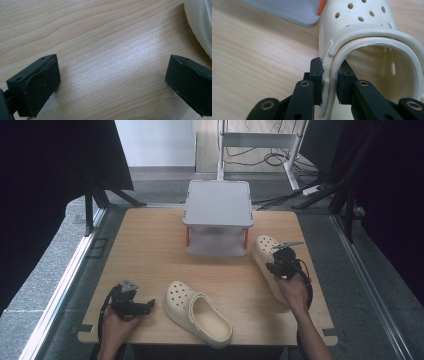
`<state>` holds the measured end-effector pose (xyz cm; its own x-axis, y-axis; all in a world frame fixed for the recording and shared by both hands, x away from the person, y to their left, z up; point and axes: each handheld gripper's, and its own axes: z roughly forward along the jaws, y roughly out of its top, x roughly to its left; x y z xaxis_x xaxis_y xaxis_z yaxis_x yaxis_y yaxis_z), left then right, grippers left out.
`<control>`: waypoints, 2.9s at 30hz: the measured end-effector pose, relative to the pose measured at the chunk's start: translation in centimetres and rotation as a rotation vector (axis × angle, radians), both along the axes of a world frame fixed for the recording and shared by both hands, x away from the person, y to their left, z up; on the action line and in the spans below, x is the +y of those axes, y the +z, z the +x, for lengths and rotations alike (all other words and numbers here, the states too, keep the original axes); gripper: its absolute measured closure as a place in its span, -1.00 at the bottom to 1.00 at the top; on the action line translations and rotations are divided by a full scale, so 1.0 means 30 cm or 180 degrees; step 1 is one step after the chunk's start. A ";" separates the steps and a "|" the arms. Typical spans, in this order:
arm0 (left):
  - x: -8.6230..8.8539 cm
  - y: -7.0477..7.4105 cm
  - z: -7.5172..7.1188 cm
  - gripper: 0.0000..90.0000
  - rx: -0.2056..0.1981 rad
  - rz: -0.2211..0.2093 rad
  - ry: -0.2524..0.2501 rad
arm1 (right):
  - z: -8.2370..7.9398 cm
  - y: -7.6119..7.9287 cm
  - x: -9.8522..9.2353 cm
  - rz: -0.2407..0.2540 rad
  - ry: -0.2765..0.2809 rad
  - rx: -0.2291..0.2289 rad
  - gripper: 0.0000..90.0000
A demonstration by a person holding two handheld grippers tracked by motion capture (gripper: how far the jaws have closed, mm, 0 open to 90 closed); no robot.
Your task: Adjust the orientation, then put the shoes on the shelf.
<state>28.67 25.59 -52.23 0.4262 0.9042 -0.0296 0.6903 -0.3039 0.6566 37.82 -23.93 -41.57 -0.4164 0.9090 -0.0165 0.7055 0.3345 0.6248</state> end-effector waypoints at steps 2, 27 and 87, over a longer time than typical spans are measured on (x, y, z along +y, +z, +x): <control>0.000 0.000 0.000 -1.00 0.0004 -0.0006 0.0004 | -0.025 0.030 0.005 0.0010 0.0080 -0.0039 0.72; -0.001 0.000 0.000 -1.00 0.0007 -0.0009 0.0007 | -0.190 0.067 0.328 -0.0012 0.1174 -0.0062 0.72; -0.002 0.000 0.000 -1.00 0.0011 -0.0012 -0.0005 | -0.239 -0.054 0.468 0.0164 0.2040 0.0411 -0.69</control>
<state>28.67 25.54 -52.23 0.4276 0.9033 -0.0345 0.6920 -0.3025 0.6554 30.66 -9.88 -43.19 -0.8717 0.4783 0.1068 0.4467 0.6856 0.5748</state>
